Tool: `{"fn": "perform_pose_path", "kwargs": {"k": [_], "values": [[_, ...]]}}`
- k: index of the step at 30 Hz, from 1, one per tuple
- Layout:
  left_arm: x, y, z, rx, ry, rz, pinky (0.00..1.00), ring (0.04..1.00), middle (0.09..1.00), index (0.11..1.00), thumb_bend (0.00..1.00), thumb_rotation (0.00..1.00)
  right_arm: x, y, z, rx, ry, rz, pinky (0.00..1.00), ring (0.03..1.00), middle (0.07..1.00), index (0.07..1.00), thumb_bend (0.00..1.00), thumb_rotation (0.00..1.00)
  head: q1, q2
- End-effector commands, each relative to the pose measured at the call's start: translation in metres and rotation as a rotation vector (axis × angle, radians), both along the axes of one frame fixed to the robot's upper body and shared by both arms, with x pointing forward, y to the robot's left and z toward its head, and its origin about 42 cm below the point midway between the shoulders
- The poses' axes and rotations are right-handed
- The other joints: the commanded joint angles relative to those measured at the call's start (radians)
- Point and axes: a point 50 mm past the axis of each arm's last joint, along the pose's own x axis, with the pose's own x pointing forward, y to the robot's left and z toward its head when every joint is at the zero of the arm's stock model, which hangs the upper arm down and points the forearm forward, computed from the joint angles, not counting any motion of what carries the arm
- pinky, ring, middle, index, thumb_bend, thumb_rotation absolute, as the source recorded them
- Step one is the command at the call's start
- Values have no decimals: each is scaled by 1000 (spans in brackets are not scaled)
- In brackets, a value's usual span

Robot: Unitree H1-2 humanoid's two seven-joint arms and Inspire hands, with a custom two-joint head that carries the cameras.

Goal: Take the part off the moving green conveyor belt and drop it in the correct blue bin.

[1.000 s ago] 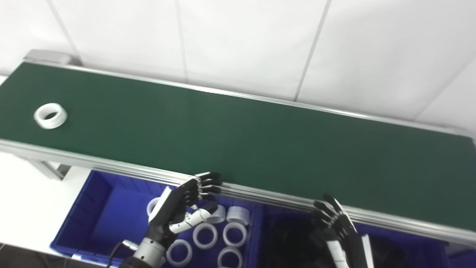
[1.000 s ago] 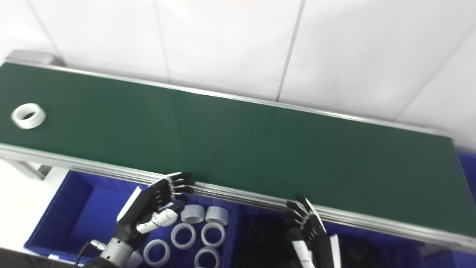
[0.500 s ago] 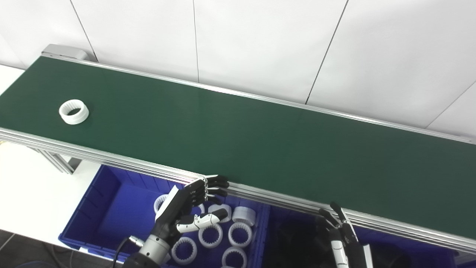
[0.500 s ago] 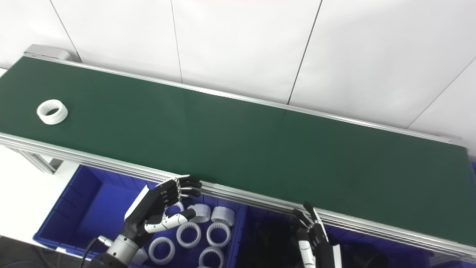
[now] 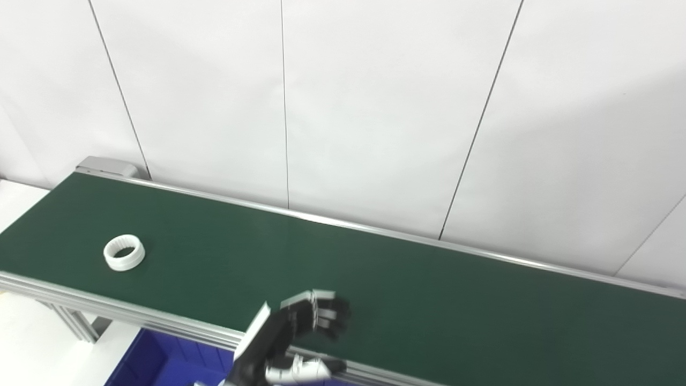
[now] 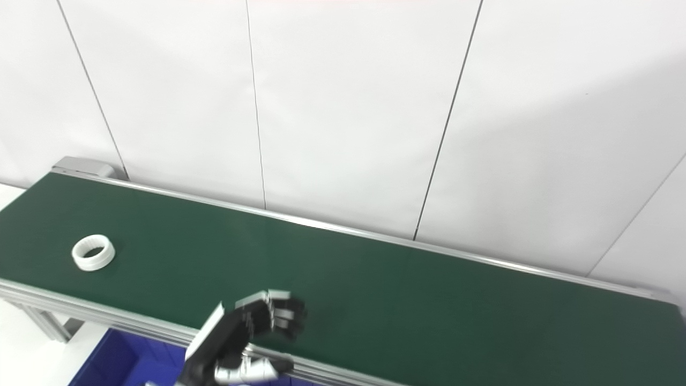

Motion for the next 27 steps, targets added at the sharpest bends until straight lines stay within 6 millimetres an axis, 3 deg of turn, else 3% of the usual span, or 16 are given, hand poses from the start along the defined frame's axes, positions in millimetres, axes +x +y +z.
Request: {"fn": "perform_pose_path", "kwargs": {"k": [1,6,10,13,21,27], "values": [[19,0,30,-8,-122,18,491,589,659,674,902,366,5,3,9,6,-73,6,708,762,806,908,259,799,2,-2],[45,3,58,48,-214,79,496,595,665,699,906,381,7,5,7,11,-71,-1,700,760,802,904,228,791,0,-9],[56,6,74,137,-265,100,561,657,729,760,849,401,8,5,7,24,-69,0,706,762,803,906,210,783,2,-8],[65,12,85,232,-305,98,567,683,760,774,799,351,7,6,7,14,-71,0,708,763,806,909,210,789,1,-8],[84,30,89,437,-286,128,586,705,776,772,780,212,9,5,6,21,-69,-8,707,762,807,907,207,794,11,-5],[104,39,82,643,-231,127,606,743,805,783,799,195,12,2,5,18,-67,-13,702,758,804,904,213,773,20,-3]]}}
